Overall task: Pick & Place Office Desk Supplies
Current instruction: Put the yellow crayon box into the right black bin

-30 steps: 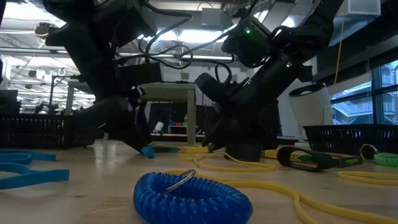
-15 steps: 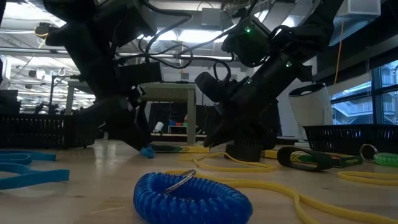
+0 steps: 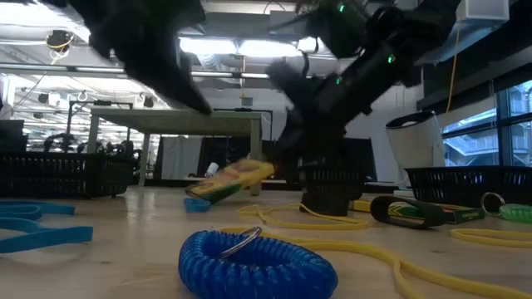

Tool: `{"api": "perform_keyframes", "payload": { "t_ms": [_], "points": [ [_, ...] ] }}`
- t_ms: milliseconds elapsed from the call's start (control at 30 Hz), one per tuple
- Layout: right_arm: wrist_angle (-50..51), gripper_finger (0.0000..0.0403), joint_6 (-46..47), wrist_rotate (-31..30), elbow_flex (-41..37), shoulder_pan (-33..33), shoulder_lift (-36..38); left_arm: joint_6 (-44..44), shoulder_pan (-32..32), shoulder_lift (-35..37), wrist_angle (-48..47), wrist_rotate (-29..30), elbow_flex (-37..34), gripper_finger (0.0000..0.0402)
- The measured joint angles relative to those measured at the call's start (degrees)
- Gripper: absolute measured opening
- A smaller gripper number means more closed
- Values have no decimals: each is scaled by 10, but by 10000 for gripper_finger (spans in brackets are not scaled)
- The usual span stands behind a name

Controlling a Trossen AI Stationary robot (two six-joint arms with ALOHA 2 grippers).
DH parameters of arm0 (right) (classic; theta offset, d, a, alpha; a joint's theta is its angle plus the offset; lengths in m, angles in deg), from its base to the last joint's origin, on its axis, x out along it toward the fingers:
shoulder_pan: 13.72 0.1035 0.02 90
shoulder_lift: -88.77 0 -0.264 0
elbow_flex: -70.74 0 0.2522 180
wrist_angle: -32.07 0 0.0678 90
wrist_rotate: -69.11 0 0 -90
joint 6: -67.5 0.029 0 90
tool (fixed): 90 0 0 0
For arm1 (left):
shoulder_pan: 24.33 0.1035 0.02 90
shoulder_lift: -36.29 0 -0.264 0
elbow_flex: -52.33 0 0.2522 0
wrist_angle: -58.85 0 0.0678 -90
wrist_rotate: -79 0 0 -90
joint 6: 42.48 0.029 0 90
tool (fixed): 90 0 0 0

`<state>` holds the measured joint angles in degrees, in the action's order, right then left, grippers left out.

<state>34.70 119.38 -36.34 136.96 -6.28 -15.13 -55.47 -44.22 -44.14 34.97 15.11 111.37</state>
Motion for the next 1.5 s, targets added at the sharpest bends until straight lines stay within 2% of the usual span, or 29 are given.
{"api": "perform_keyframes", "payload": {
  "t_ms": [167,367,567,800,933,1233,1500],
  "points": [
    [16,1,-52,-1,0,12,60,0,-12,41,14,1,0,161],
    [81,0,-101,-2,0,22,144,1,-18,65,27,4,0,151],
    [208,0,-105,0,0,35,222,2,-18,66,27,13,1,145],
    [379,0,-60,2,0,53,313,2,-18,66,31,13,1,143],
    [450,0,-30,39,0,56,364,2,-18,66,32,14,1,143],
    [592,0,32,179,0,56,453,2,-18,66,44,15,1,143],
    [704,0,92,207,0,55,519,2,-18,66,48,28,1,143]
  ]
}}
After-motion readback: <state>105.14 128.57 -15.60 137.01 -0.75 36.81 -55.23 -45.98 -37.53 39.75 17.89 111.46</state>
